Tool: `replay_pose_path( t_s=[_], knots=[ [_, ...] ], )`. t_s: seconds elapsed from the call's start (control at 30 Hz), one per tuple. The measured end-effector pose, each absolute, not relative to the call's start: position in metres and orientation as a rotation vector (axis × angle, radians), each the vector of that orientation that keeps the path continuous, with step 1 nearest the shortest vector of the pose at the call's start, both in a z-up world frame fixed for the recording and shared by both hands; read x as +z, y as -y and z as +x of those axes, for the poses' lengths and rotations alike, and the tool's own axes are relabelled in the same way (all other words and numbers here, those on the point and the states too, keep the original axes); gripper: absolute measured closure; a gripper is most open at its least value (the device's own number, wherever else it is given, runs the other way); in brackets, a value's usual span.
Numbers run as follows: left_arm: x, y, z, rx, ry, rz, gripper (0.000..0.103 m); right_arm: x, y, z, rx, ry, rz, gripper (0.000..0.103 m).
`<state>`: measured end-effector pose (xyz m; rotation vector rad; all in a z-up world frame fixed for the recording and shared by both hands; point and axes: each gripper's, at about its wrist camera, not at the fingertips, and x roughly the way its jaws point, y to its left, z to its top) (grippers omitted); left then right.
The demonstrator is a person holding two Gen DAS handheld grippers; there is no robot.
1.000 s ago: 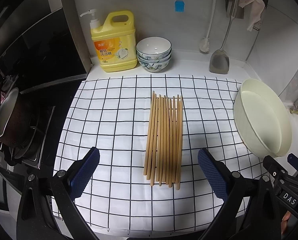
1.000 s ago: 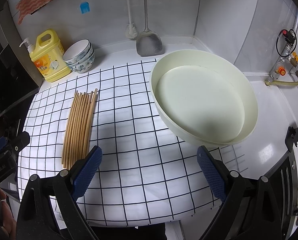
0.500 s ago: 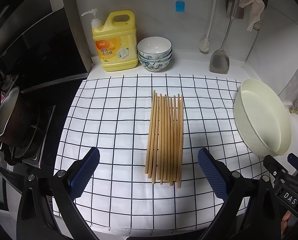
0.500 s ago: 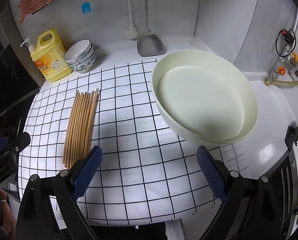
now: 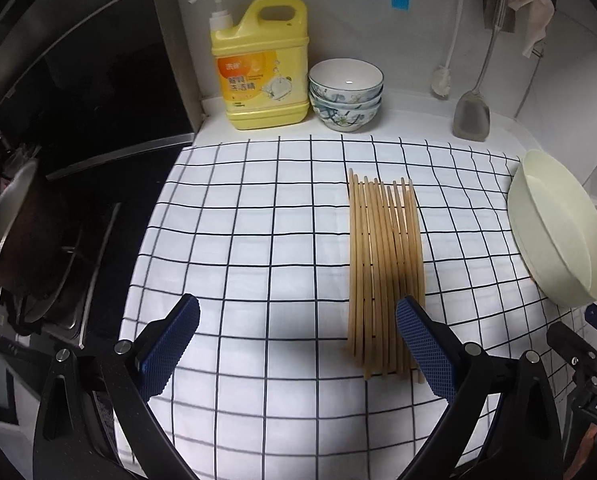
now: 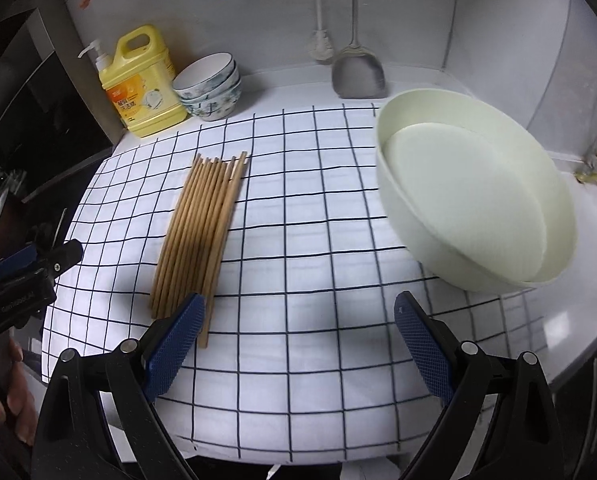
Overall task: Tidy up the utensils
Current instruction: 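Lower both tools toward the row of wooden chopsticks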
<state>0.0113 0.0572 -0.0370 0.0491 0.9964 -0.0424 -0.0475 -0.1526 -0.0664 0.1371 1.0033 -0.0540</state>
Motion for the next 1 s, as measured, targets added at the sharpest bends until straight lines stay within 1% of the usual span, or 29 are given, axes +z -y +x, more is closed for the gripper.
replay_pose_path(
  t_s=[0.3, 0.5, 0.7, 1.0],
  knots=[
    [-0.079, -0.069, 0.041, -0.115, -0.966, 0.087, 0.006, -0.120, 0.135, -0.017, -0.054, -1.011, 0.225, 0.012],
    [-0.094, -0.067, 0.053, -0.150, -0.917, 0.133, 0.006, -0.135, 0.118, 0.007, -0.082, -0.982, 0.164, 0.012],
    [-0.109, -0.073, 0.061, -0.138, -0.941, 0.115, 0.006, -0.153, 0.108, 0.030, -0.087, -1.001, 0.118, 0.012],
    [-0.122, -0.072, 0.064, -0.157, -0.977, 0.087, 0.006, -0.166, 0.107, 0.038, -0.088, -1.015, 0.065, 0.012]
  ],
)
